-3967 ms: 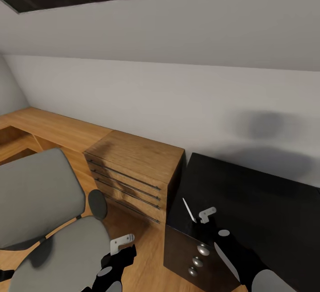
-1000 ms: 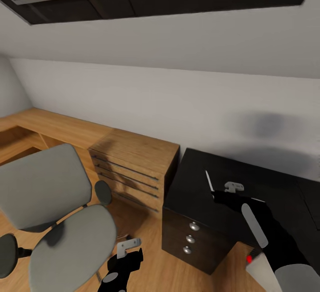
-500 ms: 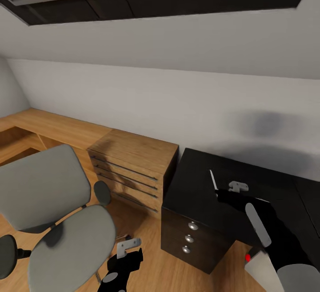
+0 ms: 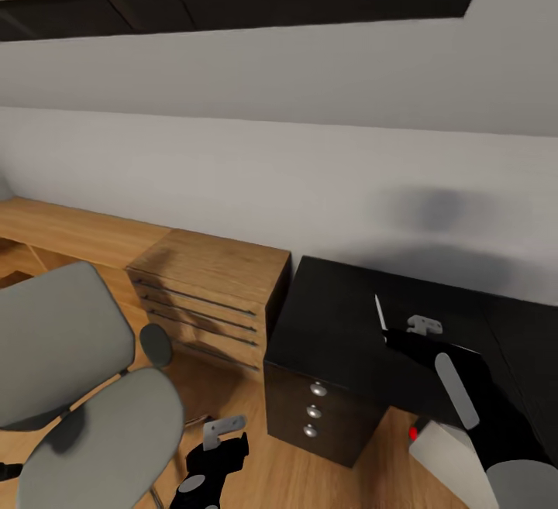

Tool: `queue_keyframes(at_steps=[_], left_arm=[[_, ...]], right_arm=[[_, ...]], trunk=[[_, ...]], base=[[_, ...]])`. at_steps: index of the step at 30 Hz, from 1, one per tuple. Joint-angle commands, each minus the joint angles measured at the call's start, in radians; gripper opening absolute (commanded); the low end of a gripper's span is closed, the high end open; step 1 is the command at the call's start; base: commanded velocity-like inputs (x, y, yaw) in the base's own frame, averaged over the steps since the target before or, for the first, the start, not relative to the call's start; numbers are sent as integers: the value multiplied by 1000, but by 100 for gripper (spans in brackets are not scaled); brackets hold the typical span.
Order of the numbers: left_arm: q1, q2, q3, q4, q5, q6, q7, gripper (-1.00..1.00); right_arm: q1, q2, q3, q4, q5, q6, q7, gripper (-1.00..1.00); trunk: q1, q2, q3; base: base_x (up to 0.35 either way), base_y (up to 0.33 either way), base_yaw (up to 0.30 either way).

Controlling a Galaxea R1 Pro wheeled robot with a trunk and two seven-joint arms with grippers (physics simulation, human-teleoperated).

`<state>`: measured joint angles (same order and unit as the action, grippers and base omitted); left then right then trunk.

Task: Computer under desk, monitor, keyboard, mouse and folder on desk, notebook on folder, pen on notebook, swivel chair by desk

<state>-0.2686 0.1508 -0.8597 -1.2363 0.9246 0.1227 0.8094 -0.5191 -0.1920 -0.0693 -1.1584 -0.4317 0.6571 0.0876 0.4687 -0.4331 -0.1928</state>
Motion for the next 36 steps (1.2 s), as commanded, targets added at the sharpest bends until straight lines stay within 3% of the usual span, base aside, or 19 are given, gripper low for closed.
queue_keyframes(at_steps=[1, 4, 9, 27, 31, 33, 36], left_arm=[[-1, 1, -2, -2, 2, 5, 7, 100], [-1, 1, -2, -2, 2, 5, 7, 100], [-1, 2, -2, -2, 2, 4, 7, 100], [-1, 3, -4, -6, 2, 2, 8, 100], [-1, 3, -5, -7, 2, -31, 6, 100], [-1, 4, -7, -17, 2, -79, 4, 100], [-1, 26, -31, -65, 3, -104, 30, 100]], right_arm=[[-1, 0, -7, 0, 2, 6, 6, -100], [-1, 1, -42, 2, 3, 7, 6, -100], [-1, 0, -66, 4, 4, 8, 5, -100], [-1, 0, -83, 12, 5, 7, 0, -100], [-1, 0, -86, 12, 5, 7, -4, -100], [-1, 0, -87, 12, 5, 6, -6, -100], [-1, 0, -88, 12, 4, 5, -14, -100]], trunk=[[1, -2, -2], [1, -2, -2], [1, -2, -2], [1, -2, -2], [1, -2, -2], [1, -2, -2], [1, -2, -2]], base=[[0, 0, -287], [0, 0, -290], [0, 0, -293], [0, 0, -294], [0, 0, -294], [0, 0, -295], [0, 0, -295]])
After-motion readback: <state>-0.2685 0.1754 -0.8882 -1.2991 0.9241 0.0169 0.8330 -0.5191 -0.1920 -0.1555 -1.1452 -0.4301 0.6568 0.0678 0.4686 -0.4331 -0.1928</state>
